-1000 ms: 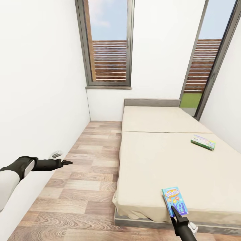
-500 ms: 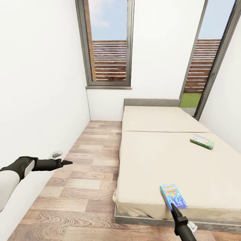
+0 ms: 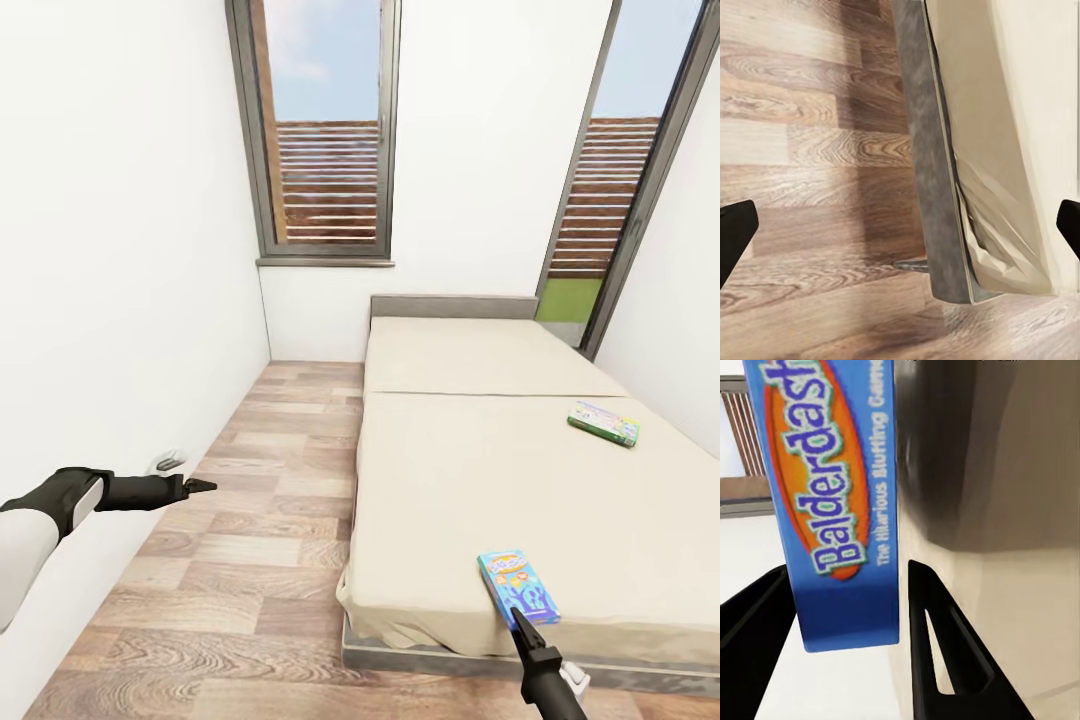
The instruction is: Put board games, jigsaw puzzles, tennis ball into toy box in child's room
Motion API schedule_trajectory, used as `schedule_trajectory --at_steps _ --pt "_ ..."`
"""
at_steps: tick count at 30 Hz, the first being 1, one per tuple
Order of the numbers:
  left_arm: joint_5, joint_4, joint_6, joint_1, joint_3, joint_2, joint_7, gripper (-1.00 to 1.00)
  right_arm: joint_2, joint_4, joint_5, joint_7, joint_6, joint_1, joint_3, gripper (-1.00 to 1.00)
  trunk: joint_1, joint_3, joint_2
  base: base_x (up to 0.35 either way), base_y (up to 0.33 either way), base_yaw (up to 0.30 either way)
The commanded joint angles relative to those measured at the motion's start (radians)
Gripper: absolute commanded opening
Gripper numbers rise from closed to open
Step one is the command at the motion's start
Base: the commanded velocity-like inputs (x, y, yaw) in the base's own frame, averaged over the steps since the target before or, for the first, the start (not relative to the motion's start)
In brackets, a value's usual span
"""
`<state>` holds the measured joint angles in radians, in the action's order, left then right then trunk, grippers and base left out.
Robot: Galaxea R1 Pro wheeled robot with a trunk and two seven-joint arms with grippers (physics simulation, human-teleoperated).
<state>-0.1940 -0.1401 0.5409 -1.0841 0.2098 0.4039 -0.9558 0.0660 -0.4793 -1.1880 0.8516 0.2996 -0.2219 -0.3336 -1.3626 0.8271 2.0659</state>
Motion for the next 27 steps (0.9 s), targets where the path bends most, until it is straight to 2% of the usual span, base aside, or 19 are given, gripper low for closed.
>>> schedule_trajectory --at_steps 1,9,12,14,16,19,21,22,24,27 --pt "-0.01 -0.001 0.008 0.0 0.008 0.0 -0.004 1.0 0.0 0.0 -0.006 0.002 -0.001 -0.001 -0.001 -1.0 0.004 -0.002 -0.007 0.0 0.0 0.0" --pt "-0.01 -0.001 0.008 0.0 0.008 0.0 -0.004 1.0 0.0 -0.015 -0.003 0.0 0.007 -0.006 0.002 -1.0 0.035 -0.027 -0.063 0.0 0.0 0.0" --pt "-0.01 0.0 0.008 0.0 0.008 0.0 -0.004 1.0 0.0 -0.049 -0.003 -0.001 0.01 -0.008 0.011 -1.0 0.046 -0.037 -0.084 0.0 0.0 0.0" --pt "-0.011 -0.001 0.008 0.0 0.008 0.0 -0.004 1.0 0.001 -0.101 -0.002 -0.003 0.018 -0.009 0.037 -1.0 0.054 -0.043 -0.098 0.0 0.0 0.0" --pt "-0.011 -0.001 0.008 0.0 0.008 0.0 -0.004 1.0 0.002 -0.156 -0.001 -0.011 0.05 -0.009 0.083 -1.0 0.062 -0.049 -0.112 0.0 0.0 0.0" --pt "-0.011 -0.001 0.007 0.0 0.008 0.0 -0.004 1.0 0.005 -0.258 0.001 -0.081 0.129 -0.008 0.157 -1.0 0.073 -0.059 -0.133 0.0 0.0 0.0" --pt "-0.011 -0.001 0.006 0.0 0.008 0.0 -0.004 1.0 0.005 -0.363 0.001 -0.152 0.181 -0.002 0.186 -1.0 0.081 -0.065 -0.147 0.0 0.0 0.0" --pt "-0.01 -0.001 0.006 0.0 0.008 0.0 -0.004 1.0 0.004 -0.459 0.0 -0.213 0.218 0.002 0.196 -1.0 0.085 -0.068 -0.154 0.0 0.0 0.0" --pt "-0.01 -0.001 0.005 0.0 0.008 0.0 -0.004 1.0 0.004 -0.564 -0.002 -0.282 0.254 0.004 0.201 -1.0 0.092 -0.074 -0.168 0.0 0.0 0.0" --pt "-0.01 -0.001 0.004 0.0 0.008 0.0 -0.004 1.0 0.009 -0.642 0.003 -0.334 0.277 0.005 0.207 -1.0 0.104 -0.084 -0.189 0.0 0.0 0.0"
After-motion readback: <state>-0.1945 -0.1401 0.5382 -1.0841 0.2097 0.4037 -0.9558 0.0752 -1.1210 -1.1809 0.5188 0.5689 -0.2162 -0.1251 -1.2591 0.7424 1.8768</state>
